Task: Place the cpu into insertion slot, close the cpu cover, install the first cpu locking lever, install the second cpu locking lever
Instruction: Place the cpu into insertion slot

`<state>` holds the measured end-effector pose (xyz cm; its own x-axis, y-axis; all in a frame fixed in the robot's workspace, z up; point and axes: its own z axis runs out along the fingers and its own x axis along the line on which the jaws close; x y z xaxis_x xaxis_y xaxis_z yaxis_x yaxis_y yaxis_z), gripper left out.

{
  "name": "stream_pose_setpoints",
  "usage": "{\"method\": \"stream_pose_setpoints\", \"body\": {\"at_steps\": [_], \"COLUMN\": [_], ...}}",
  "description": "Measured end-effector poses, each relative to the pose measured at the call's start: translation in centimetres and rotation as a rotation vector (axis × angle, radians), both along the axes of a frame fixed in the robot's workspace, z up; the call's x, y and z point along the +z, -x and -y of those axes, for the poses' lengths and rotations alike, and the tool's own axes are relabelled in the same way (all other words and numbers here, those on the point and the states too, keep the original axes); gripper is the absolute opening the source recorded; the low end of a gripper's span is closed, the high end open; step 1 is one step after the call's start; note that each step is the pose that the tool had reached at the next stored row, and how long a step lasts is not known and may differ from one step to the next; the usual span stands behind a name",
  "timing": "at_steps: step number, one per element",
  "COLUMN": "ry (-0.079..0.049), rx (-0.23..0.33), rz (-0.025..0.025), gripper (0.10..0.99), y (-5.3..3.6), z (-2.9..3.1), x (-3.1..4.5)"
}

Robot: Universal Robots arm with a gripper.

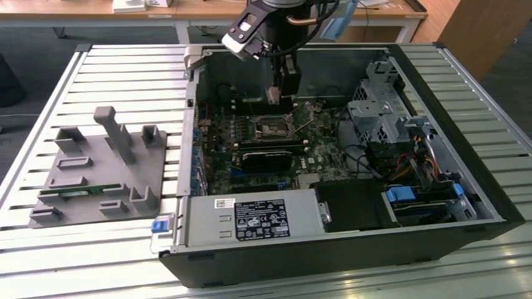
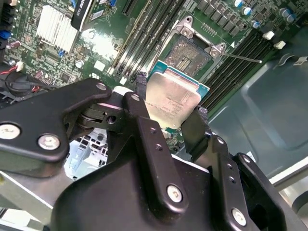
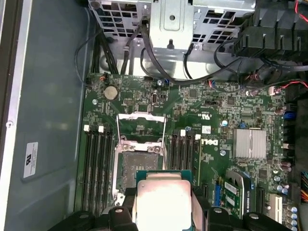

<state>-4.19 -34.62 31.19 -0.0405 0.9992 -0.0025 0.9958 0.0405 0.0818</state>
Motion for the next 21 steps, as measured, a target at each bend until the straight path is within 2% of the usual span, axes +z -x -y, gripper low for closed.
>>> {"method": "stream_pose_setpoints", "body": {"at_steps": [4,11,21], "ry": [0.000,0.000,0.000], "rx": [0.000,0.001,-0.019], "rz": [-0.0001,0.0000,-0.0011], "gripper": [0.537,0.537,0.537], "y": [-0.02,-0.38,-0.41], "z": [-0.03,-0.16,-1.03], "x": [-0.46,-0.66,-1.90]}}
